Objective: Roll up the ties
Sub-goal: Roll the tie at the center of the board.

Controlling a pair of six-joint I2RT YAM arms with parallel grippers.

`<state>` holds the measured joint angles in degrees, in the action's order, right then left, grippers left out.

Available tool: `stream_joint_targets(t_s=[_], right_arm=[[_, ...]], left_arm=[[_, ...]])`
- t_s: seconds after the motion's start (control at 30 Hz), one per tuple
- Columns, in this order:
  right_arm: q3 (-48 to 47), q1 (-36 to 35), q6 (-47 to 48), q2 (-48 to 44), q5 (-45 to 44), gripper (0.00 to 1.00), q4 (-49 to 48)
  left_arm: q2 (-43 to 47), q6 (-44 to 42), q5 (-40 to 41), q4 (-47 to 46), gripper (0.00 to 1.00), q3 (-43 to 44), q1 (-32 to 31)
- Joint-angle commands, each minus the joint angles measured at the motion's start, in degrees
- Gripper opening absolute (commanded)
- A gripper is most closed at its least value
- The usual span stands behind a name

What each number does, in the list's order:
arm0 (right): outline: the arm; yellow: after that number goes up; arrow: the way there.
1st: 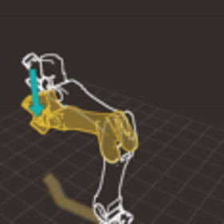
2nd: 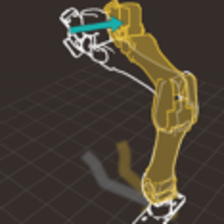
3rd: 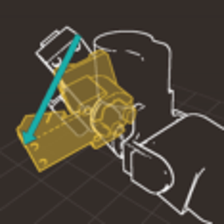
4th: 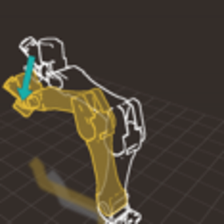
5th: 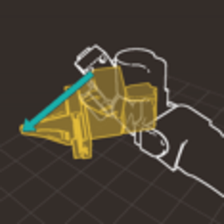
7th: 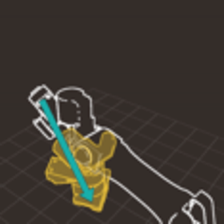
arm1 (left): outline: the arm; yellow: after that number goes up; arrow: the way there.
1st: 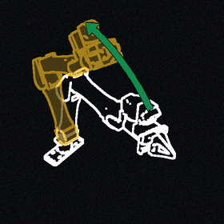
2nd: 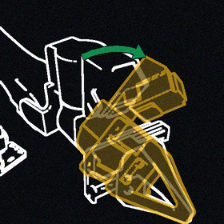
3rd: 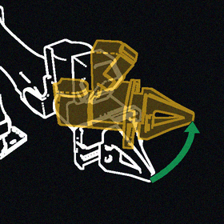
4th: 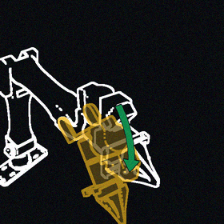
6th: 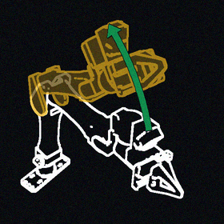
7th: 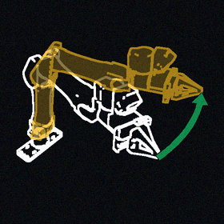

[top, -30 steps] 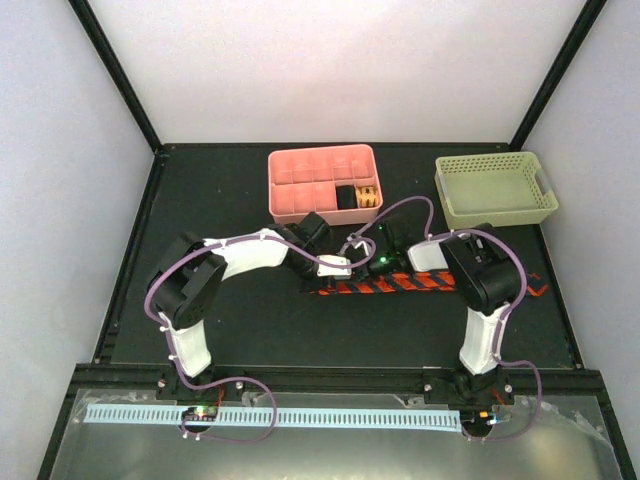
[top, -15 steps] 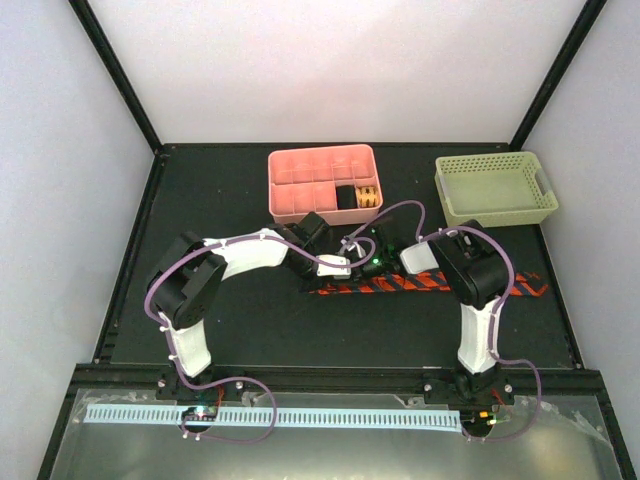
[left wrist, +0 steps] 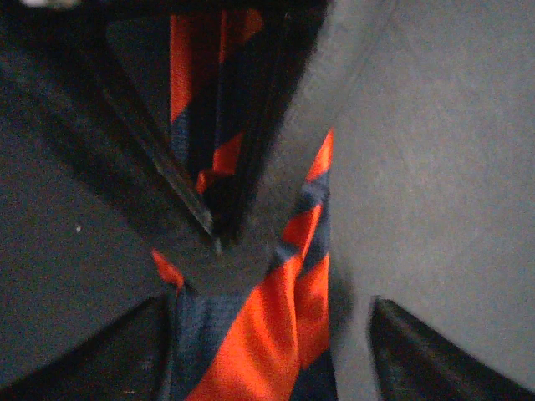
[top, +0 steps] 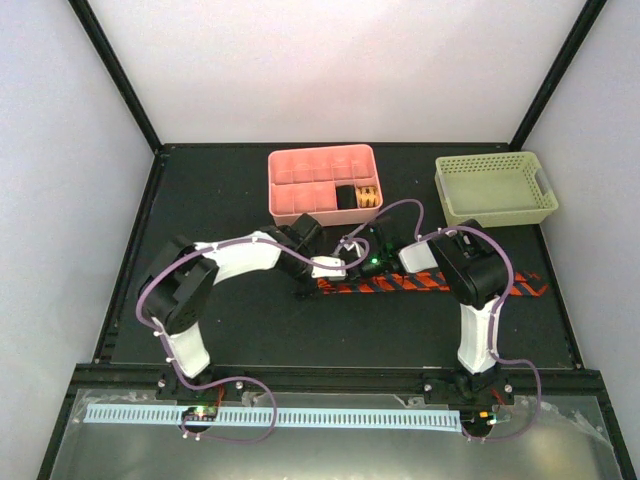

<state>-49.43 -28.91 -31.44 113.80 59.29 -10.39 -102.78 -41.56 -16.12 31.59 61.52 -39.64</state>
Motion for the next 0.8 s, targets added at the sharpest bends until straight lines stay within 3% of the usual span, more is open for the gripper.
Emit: stream_joint_targets(t_s=[0.0,0.07,0.4,0.53,0.77], right_arm=[[-0.81,-0.27,1.6,0.83,-0.77,0.02,1.01],[-0.86,-0.27,1.54,0.78,-0.41,0.02,0.88],[-0.65,-0.2,0.28,0.83,1.8,0.02,-0.66],[-0.52,-0.1,-0.56,0.76,2.47,0.02,-1.3],[-0.34,0.24,0.08,0.04,2.84,0.02,0.1]], left_arm=[[5.44,-2.14,-2.68,-2.22,0.86,-2.59,0.71],[5.28,-2.57,-1.44,-3.53,0.98,-3.22,0.34],[0.47,-1.69,4.75,-4.17,0.98,-0.91,-1.73],[-1.0,-1.48,5.32,-3.16,0.87,-0.26,-1.75],[-0.11,-0.34,5.1,-4.56,0.6,-2.84,-0.29]])
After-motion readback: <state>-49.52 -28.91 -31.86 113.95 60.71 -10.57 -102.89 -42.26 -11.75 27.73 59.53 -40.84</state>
